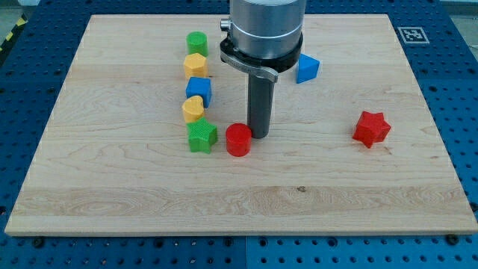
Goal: Slide the red star towards the red circle
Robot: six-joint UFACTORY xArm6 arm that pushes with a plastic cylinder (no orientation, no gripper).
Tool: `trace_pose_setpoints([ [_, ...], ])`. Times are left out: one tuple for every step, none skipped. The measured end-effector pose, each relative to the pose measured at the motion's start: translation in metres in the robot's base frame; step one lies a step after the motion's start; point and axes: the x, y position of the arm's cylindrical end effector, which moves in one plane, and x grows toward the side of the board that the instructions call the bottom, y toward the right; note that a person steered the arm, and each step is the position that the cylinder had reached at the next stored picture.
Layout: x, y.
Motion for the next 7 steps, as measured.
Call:
trace_pose_setpoints([
  [0.000, 0.000],
  [-0.016, 0.045],
  [-0.064, 0.094],
  [-0.079, 0.146],
  [-0.072, 0.205],
  [-0.044, 0.234],
  [-0.028, 0.235],
])
